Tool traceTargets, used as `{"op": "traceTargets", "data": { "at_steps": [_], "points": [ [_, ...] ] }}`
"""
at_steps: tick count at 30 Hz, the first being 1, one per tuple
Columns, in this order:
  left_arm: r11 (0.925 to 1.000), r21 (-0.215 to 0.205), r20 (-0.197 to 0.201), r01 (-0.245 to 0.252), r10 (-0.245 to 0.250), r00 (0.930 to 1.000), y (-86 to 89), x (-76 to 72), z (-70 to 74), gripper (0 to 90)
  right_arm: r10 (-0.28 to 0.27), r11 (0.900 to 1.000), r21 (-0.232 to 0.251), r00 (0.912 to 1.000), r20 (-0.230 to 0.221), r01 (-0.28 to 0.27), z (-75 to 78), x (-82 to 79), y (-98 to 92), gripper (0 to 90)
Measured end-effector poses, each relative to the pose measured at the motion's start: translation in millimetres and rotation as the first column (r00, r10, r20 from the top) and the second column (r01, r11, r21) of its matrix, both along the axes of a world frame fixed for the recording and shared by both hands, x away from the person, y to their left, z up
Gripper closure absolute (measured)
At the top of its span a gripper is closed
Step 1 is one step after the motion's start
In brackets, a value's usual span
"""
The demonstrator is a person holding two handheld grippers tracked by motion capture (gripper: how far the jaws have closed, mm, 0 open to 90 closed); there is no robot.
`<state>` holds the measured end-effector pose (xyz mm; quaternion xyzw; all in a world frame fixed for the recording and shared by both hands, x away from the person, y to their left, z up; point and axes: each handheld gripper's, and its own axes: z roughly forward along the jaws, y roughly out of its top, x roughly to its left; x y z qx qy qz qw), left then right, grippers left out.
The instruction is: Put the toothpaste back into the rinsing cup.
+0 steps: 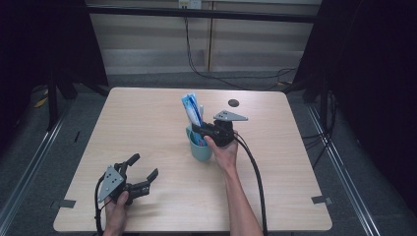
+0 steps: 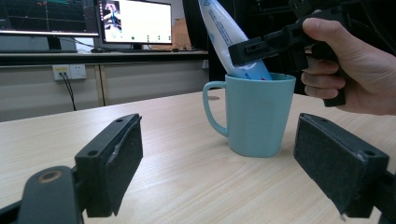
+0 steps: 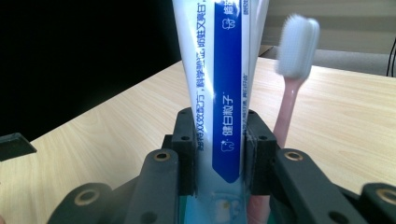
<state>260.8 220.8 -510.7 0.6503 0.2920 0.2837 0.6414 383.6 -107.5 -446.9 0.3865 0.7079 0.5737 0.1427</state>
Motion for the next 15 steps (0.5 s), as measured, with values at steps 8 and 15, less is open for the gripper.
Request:
{"op": "traceTargets", "data": {
  "at_steps": [8,15],
  "points": [
    [1.0000,0.000,0.002,-0.001,0.001,1.0000,0.0,0.1,0.0,15.8,0.002,1.000,-0.010,1.0000,0.001,-0.002,1.0,-4.0,-4.3,69.4],
    [1.0000,0.001,0.001,-0.001,0.001,1.0000,0.1,0.1,0.1,15.8,-0.007,0.999,-0.040,0.9996,-0.027,0.006,-2.4,-6.5,-11.6,68.7]
  ]
}}
